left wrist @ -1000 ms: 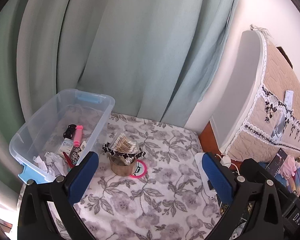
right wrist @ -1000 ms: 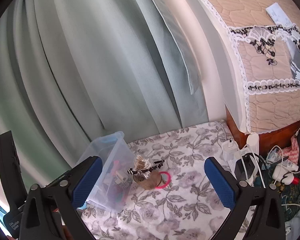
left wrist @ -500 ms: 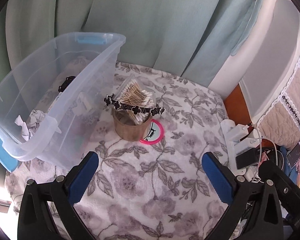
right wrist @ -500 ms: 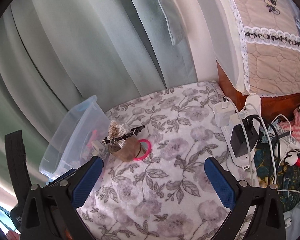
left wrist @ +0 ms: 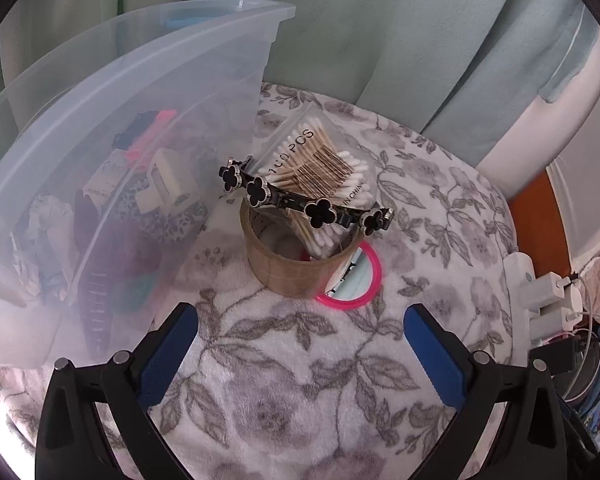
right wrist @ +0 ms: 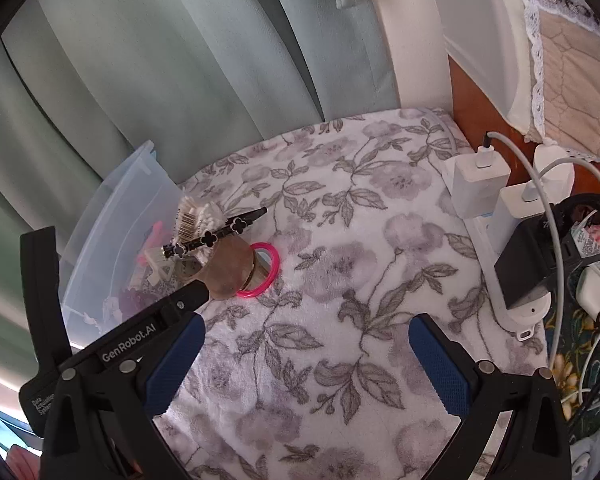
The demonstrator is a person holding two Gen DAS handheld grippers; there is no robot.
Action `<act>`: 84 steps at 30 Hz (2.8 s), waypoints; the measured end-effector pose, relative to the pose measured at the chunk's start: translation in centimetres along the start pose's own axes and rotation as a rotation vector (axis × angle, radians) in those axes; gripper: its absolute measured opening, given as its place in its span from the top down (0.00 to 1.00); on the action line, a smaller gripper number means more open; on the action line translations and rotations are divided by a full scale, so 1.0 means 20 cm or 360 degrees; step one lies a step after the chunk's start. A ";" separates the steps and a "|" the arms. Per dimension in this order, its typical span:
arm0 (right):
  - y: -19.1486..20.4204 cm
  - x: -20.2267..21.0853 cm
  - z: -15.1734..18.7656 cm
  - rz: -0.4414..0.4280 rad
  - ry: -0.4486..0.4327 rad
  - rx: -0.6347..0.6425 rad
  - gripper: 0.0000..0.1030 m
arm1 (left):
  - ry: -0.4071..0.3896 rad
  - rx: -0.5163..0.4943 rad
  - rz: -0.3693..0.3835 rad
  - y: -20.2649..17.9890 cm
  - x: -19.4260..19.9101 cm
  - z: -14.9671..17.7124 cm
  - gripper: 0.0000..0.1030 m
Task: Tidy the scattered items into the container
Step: 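Grasp the black flower headband with the right tool while the left tool reaches the tape roll, then carry the tape roll in the left tool and headband in the right tool over the box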
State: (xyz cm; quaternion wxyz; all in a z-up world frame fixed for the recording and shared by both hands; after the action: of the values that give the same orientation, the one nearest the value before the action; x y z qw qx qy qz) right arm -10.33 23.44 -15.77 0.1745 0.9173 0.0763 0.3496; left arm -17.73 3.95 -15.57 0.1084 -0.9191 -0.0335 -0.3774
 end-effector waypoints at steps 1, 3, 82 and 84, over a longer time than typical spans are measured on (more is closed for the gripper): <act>-0.01 -0.03 0.01 0.0002 0.0018 -0.0001 0.00 | 0.0006 0.0008 -0.0006 0.00 -0.03 0.00 0.00; -0.01 -0.08 0.02 -0.0001 0.0047 0.0000 0.00 | 0.0012 0.0023 -0.0012 0.00 -0.07 -0.01 0.00; 0.05 -0.39 -0.59 -0.0880 -0.0013 -0.0687 0.83 | -0.0120 -0.0033 0.0049 0.08 -0.40 -0.26 0.16; 0.04 -0.33 -0.62 -0.0871 -0.0053 -0.0683 0.83 | -0.0138 -0.0053 0.0071 0.07 -0.36 -0.28 0.16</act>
State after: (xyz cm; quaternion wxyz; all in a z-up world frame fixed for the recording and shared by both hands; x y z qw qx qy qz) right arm -23.45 24.24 -10.96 0.4520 0.8109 0.2412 0.2828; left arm -26.44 1.52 -16.94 0.1000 -0.9368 -0.0113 -0.3351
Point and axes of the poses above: each gripper's, at about its wrist camera, not at the fingertips, and x roughly against the way its jaws point, y to its left, z to its underside, the point moved 5 cm from there along -x, roughly the way its jaws point, and after that the axes turned 15 degrees about -y, right-handed, at the moved point
